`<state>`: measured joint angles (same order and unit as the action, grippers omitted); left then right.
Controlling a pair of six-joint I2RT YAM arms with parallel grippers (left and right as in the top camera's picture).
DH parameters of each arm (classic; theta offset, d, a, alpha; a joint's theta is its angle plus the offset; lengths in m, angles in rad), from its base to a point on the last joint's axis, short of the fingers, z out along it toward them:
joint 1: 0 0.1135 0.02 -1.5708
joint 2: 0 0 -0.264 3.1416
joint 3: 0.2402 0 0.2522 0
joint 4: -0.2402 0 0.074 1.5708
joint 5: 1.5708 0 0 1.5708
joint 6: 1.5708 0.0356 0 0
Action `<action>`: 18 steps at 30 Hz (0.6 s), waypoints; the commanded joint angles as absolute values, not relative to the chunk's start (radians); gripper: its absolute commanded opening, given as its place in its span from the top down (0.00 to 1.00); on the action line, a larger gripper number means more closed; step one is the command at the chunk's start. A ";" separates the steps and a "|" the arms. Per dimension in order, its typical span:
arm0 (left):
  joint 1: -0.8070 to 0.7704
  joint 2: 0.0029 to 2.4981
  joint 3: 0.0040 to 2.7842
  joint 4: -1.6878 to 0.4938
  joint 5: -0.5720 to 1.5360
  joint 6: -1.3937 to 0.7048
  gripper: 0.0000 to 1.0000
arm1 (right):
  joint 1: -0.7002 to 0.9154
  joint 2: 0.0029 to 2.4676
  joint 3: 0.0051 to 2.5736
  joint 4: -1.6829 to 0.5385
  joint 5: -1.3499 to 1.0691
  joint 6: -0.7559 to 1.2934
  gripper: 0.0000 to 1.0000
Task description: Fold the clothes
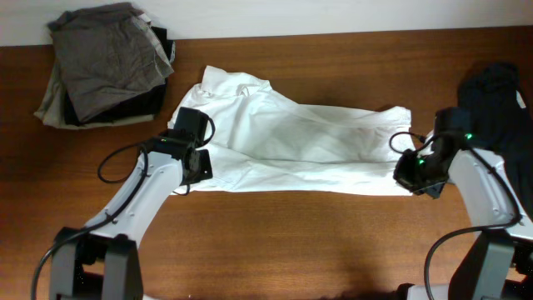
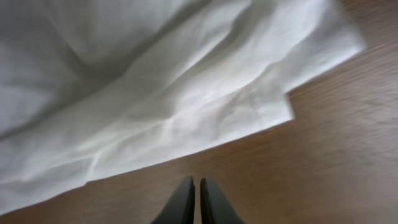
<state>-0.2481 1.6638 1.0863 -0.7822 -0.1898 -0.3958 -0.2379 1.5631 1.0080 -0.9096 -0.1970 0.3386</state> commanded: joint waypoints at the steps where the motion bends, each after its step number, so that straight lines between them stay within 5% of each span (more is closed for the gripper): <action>1: -0.241 1.761 1.098 -0.773 -0.176 -0.387 0.99 | -0.231 1.565 0.952 -0.861 -0.220 0.330 0.91; 18: -0.122 1.890 1.098 -0.729 -0.146 -0.361 0.99 | -0.231 1.759 0.949 -0.730 -0.163 0.353 0.94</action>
